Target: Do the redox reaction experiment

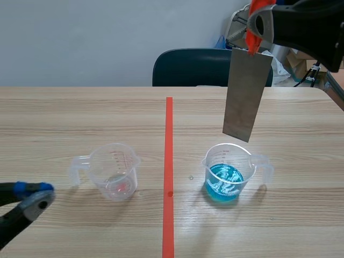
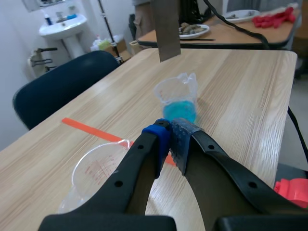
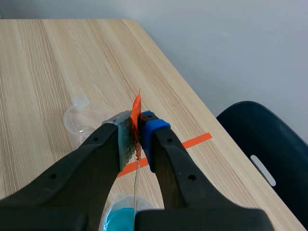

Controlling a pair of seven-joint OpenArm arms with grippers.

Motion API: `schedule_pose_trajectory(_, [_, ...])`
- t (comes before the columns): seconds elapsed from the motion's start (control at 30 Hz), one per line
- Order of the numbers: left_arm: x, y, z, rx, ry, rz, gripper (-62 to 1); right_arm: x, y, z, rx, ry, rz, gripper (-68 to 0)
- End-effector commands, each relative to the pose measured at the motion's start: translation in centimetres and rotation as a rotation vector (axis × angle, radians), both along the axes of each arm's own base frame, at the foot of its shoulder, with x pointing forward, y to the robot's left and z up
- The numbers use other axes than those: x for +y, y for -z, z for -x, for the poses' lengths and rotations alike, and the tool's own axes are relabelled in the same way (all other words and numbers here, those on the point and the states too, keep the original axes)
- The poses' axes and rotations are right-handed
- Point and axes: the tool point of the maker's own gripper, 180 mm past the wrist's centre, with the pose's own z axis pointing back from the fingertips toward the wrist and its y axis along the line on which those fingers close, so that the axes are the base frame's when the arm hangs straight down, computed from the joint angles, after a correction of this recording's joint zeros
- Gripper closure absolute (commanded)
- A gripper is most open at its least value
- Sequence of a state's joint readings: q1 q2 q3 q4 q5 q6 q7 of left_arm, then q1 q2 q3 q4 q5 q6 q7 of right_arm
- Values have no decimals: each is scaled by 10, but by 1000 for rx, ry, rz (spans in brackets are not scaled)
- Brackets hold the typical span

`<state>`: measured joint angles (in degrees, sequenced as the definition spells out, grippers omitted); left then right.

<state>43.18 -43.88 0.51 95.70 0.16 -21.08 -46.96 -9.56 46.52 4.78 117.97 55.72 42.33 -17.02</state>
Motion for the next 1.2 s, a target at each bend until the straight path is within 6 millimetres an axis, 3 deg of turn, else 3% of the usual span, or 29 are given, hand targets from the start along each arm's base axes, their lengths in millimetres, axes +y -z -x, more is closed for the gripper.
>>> schedule_pose_trajectory(0.0, [-12, -15, -5, -17, 30, 53, -14, 1, -7, 1, -21, -17, -5, -9])
schedule_pose_trajectory(0.3, [-41, -24, -40, 10, 25, 112, -14, 1, -7, 1, -21, -17, -5, -9])
schedule_pose_trajectory(0.57, [-66, -26, -58, -10, 39, 98, -15, 1, -7, 1, -21, -17, -5, -9])
schedule_pose_trajectory(1.17, [-107, -3, -97, 51, 9, 140, -15, 2, -7, 1, -21, -17, -6, -9])
